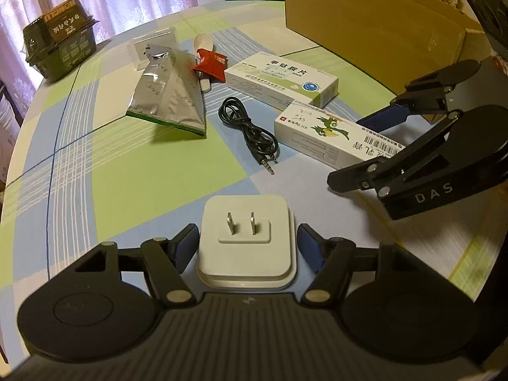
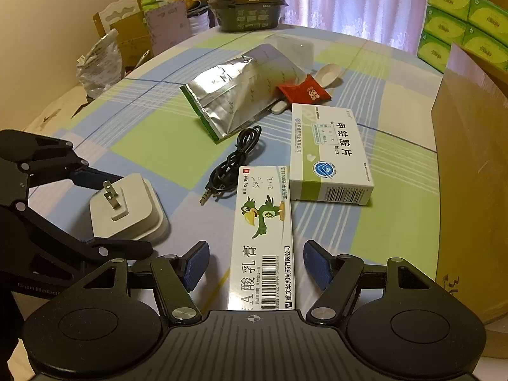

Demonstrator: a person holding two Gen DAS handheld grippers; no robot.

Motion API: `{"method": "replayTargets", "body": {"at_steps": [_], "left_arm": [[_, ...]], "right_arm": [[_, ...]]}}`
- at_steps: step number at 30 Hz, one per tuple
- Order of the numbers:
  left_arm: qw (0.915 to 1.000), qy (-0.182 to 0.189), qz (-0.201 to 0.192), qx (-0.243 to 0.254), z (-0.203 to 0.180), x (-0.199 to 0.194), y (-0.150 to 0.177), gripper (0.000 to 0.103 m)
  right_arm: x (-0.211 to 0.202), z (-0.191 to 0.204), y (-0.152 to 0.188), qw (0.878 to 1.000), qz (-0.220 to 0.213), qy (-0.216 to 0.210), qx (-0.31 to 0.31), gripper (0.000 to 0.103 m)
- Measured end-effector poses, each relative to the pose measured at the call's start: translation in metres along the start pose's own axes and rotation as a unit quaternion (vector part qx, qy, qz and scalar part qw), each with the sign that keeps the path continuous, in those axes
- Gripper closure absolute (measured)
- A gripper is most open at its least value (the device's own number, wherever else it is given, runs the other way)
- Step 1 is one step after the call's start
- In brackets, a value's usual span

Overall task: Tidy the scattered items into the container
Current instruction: 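Grasp the white plug adapter with the left gripper while the right gripper grasps a white medicine tube box, then carry the plug and tube box to the cardboard box and release them inside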

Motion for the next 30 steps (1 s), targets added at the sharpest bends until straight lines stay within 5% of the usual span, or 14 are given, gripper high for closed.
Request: {"method": "replayTargets", "body": {"at_steps": [3, 5, 6, 21, 30], "left_arm": [[0.9999, 0.000, 0.004, -0.014, 0.000, -0.001, 0.000, 0.042], [0.9999, -0.004, 0.006, -0.015, -0.001, -0.002, 0.000, 0.043], [0.9998, -0.006, 0.007, -0.016, -0.002, -0.003, 0.001, 0.043], [0.9990, -0.007, -0.012, -0.043, -0.008, -0.028, -0.004, 0.043], [0.9986, 0.007, -0.046, -0.023, -0.033, -0.052, -0.036, 0.043]], "right_arm": [[0.000, -0.001, 0.000, 1.000, 0.000, 0.001, 0.001, 0.034], [0.001, 0.000, 0.000, 1.000, 0.001, -0.001, 0.000, 0.059], [0.001, -0.001, 0.000, 1.000, 0.000, 0.006, -0.003, 0.062], [-0.030, -0.006, -0.006, 0.999, -0.042, 0.020, 0.013, 0.062], [-0.109, -0.025, -0.039, 0.990, -0.121, 0.056, 0.043, 0.062]]}}
Point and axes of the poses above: each gripper's, at about its wrist camera, not at the fingertips, and x roughly the way its jaws point, z to its left, y to its underside, the point moved 7 cm from there along x, roughly the way its jaws point, and after that the axes turned 8 degrees about -x, right-handed, at the moved point
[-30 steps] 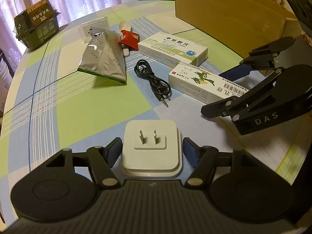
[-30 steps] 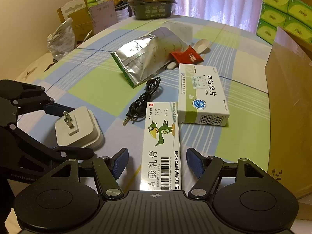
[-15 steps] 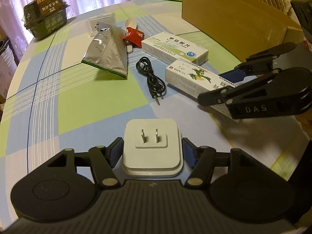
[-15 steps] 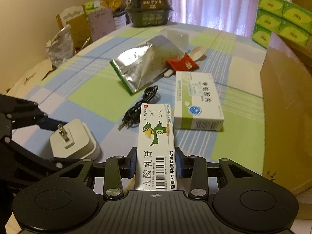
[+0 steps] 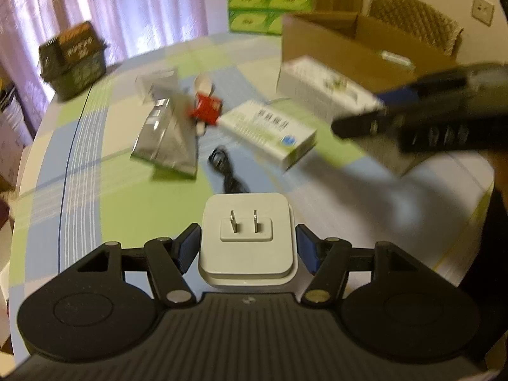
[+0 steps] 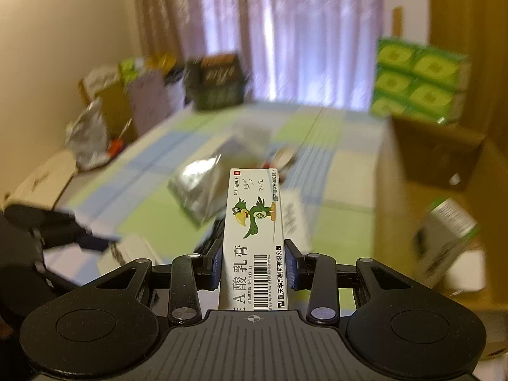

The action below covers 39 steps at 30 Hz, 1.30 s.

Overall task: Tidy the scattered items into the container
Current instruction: 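Carry the plug and tube box to the cardboard box and release them inside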

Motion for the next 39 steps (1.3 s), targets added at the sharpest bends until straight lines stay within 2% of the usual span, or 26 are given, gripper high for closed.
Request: {"method": "replayTargets", "body": {"at_steps": [6, 9, 15, 20, 26, 33, 39], "left_arm": [[0.9988, 0.026, -0.032, 0.025, -0.038, -0.010, -0.038, 0.043], [0.9972, 0.044, -0.050, 0.034, -0.060, -0.014, -0.061, 0.043], [0.9928, 0.084, -0.069, 0.050, -0.107, -0.015, -0.099, 0.043], [0.9888, 0.109, -0.075, 0.068, -0.144, -0.007, -0.124, 0.043], [0.9857, 0.122, -0.072, 0.091, -0.179, 0.013, -0.143, 0.043], [0.9850, 0.129, -0.061, 0.096, -0.201, 0.036, -0.150, 0.043], [0.9849, 0.130, -0.043, 0.106, -0.209, 0.055, -0.145, 0.043]], "right_arm": [[-0.051, -0.057, -0.028, 0.997, -0.035, 0.063, 0.027, 0.062], [-0.070, -0.091, -0.029, 0.994, -0.040, 0.097, 0.040, 0.062], [-0.095, -0.146, -0.018, 0.988, -0.036, 0.138, 0.059, 0.062], [-0.106, -0.170, -0.007, 0.986, -0.033, 0.143, 0.075, 0.062], [-0.107, -0.186, 0.003, 0.985, -0.031, 0.144, 0.085, 0.062], [-0.105, -0.204, 0.014, 0.984, -0.027, 0.146, 0.098, 0.062], [-0.102, -0.213, 0.019, 0.984, -0.026, 0.143, 0.105, 0.062]]}}
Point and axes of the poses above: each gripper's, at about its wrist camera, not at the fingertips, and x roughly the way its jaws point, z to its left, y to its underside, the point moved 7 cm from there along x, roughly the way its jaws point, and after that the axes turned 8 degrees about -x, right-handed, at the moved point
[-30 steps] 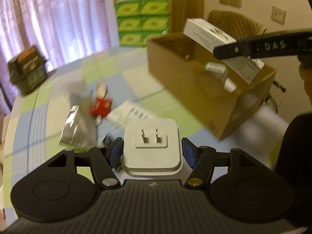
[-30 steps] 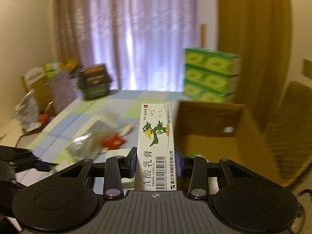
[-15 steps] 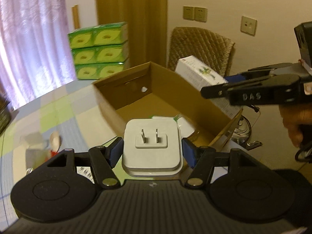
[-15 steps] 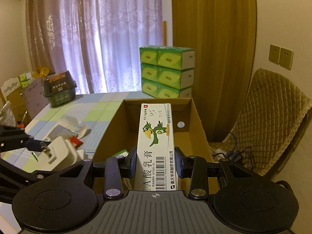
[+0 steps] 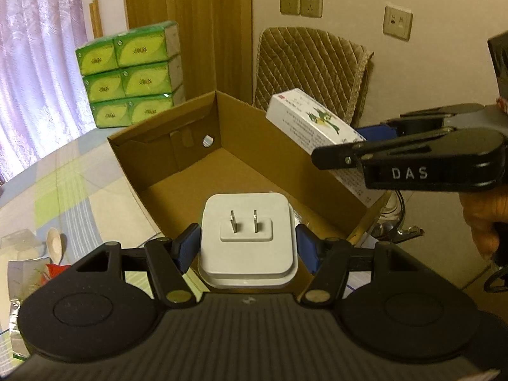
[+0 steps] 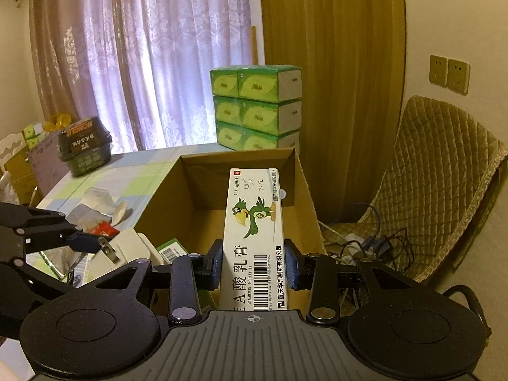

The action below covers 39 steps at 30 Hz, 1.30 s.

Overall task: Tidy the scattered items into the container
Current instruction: 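Carry the plug and tube box to the cardboard box and release them inside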

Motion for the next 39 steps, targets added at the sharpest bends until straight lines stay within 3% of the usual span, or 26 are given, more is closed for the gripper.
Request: {"method": "replayTargets", "body": {"at_steps": [11, 20, 39], "left_arm": [[0.9993, -0.004, 0.035, 0.012, 0.004, 0.033, 0.003, 0.043], [0.9992, -0.013, 0.037, 0.006, 0.009, 0.049, 0.000, 0.043], [0.9998, -0.013, 0.009, 0.011, 0.013, 0.018, -0.001, 0.041]], "right_arm": [[0.010, -0.006, 0.007, 1.000, 0.006, -0.002, 0.013, 0.062], [0.016, -0.007, 0.012, 1.000, 0.012, -0.003, 0.013, 0.062], [0.025, 0.000, 0.019, 0.999, 0.025, -0.015, 0.013, 0.062]]}}
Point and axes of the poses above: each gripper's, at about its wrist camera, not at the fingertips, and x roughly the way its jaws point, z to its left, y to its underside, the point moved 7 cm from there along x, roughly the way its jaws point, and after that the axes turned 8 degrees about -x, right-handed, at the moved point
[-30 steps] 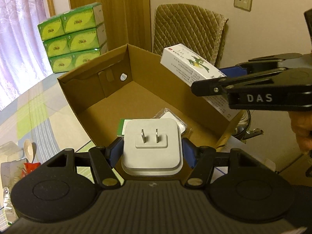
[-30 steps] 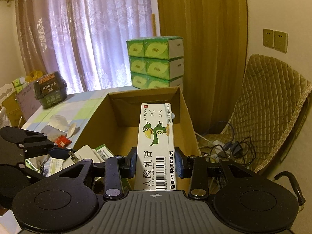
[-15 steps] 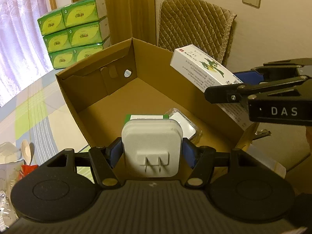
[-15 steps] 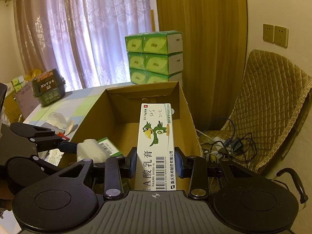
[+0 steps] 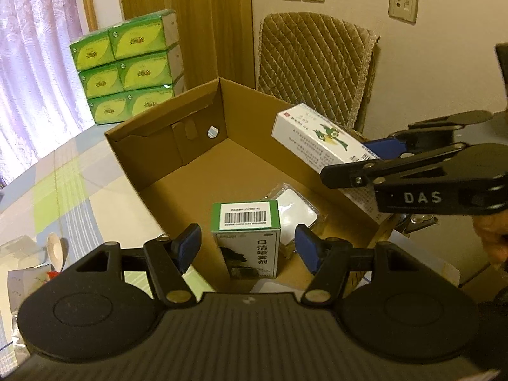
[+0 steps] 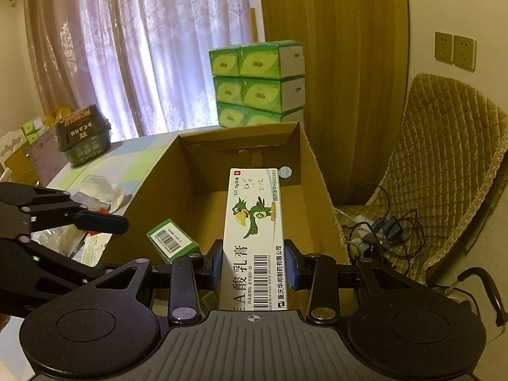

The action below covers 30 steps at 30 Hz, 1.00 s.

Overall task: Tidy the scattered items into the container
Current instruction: 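Carry the plug and tube box to the cardboard box and release them inside, then move both tools back toward the white medicine box and cable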

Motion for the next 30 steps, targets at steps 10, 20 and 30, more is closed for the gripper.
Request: {"method": "replayTargets", "body": {"at_steps": [10, 20, 30], "left_arm": [[0.9996, -0.001, -0.011, -0.024, 0.013, -0.018, 0.006, 0.039], [0.9988, -0.009, -0.018, -0.044, 0.024, -0.034, 0.019, 0.038], [0.9961, -0.027, -0.031, -0.079, 0.044, -0.067, 0.043, 0.026]], "right_arm": [[0.015, 0.010, 0.002, 1.000, 0.018, -0.014, -0.003, 0.062], [0.000, 0.002, 0.000, 1.000, 0.002, -0.007, 0.013, 0.062], [-0.028, 0.019, -0.021, 0.999, -0.030, -0.008, 0.012, 0.062]]}}
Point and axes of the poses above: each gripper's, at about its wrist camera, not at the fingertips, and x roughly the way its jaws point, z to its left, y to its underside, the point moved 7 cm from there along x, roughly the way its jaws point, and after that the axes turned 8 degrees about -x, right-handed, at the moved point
